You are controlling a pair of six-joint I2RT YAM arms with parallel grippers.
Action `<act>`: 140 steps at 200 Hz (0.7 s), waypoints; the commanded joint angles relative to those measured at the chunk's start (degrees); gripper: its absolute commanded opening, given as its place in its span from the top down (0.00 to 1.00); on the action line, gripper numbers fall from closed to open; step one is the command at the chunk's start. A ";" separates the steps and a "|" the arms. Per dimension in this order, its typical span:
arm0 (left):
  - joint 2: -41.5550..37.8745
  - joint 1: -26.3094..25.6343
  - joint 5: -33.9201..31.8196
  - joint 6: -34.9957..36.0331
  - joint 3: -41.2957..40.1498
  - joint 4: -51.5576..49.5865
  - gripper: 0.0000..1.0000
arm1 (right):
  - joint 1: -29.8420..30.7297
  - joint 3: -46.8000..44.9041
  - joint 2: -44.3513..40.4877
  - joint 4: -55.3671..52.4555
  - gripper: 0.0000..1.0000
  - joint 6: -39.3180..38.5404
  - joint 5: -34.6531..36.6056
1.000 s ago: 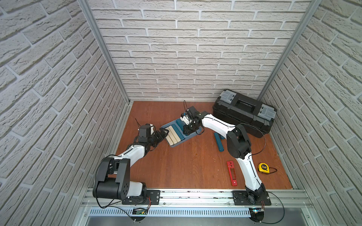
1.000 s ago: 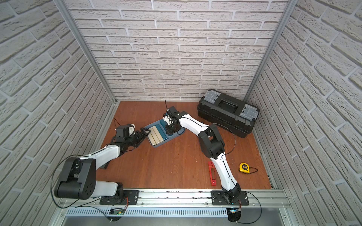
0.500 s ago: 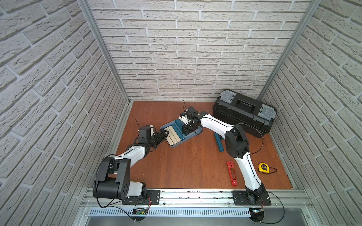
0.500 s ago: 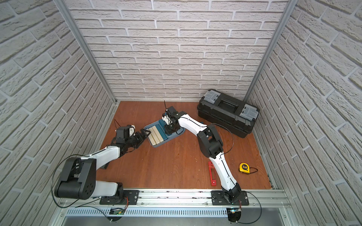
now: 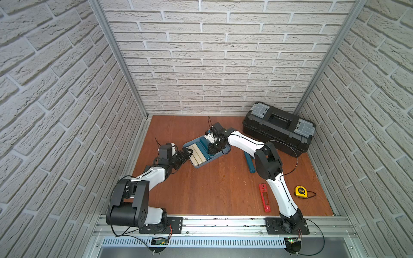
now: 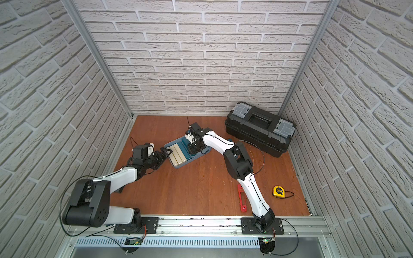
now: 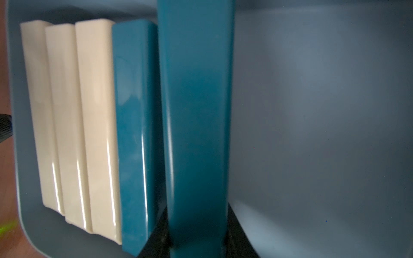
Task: Put the pruning pliers into the storage box
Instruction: Place the pruning pliers in the storage box.
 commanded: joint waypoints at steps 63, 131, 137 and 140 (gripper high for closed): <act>0.71 -0.64 0.51 -0.66 -1.04 3.76 0.02 | 0.34 2.73 1.85 -0.71 0.74 -0.33 0.93; 0.47 -0.96 0.23 -1.01 -1.39 3.90 0.02 | 0.34 2.78 1.66 -1.08 0.66 -0.56 0.34; 0.52 -0.99 0.24 -1.01 -1.39 4.02 0.02 | 0.37 2.76 1.65 -1.09 0.65 -0.59 0.29; 0.63 -1.03 0.25 -1.09 -1.39 4.02 0.02 | 0.35 2.79 1.61 -1.16 0.65 -0.61 0.24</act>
